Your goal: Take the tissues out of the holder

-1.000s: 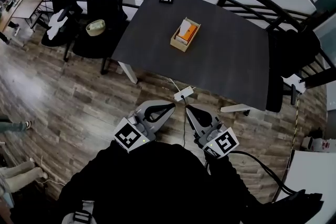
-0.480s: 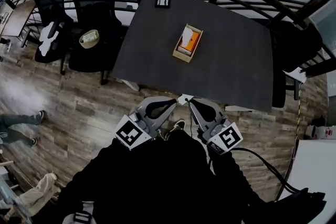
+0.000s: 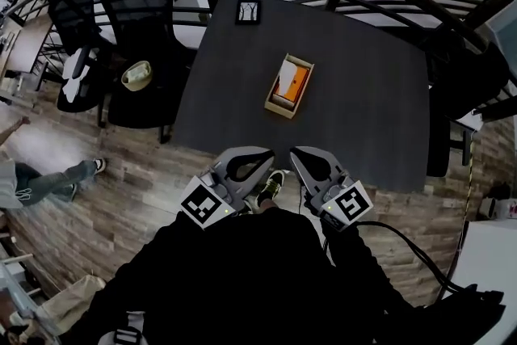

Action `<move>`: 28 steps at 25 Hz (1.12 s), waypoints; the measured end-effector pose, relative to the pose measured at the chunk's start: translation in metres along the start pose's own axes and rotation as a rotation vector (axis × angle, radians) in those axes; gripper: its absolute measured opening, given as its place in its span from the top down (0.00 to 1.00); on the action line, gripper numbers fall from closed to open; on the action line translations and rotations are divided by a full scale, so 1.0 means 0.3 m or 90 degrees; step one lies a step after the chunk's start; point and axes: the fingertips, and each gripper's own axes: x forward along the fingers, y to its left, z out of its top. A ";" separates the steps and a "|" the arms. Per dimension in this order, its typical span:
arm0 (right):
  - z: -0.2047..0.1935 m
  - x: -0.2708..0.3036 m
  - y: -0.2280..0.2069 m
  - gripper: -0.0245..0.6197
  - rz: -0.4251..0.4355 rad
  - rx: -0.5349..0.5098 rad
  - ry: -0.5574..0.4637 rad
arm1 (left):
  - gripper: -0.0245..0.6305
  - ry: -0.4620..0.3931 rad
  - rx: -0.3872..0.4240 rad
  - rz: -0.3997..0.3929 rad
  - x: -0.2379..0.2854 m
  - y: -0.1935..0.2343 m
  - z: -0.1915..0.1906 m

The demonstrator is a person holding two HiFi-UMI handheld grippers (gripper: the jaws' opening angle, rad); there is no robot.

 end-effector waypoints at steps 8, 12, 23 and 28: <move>-0.033 0.069 -0.226 0.96 -0.005 0.043 0.042 | 0.96 0.006 0.011 0.021 0.174 0.117 -0.005; -0.105 0.137 -0.342 0.95 -0.040 0.082 0.077 | 0.96 0.003 0.010 0.031 0.218 0.215 -0.029; -0.464 0.325 -0.710 0.81 -0.237 0.237 0.221 | 0.96 0.023 0.012 -0.023 0.305 0.454 -0.118; -0.688 0.405 -0.822 0.66 -0.320 0.348 0.325 | 0.95 0.024 0.000 -0.065 0.331 0.544 -0.123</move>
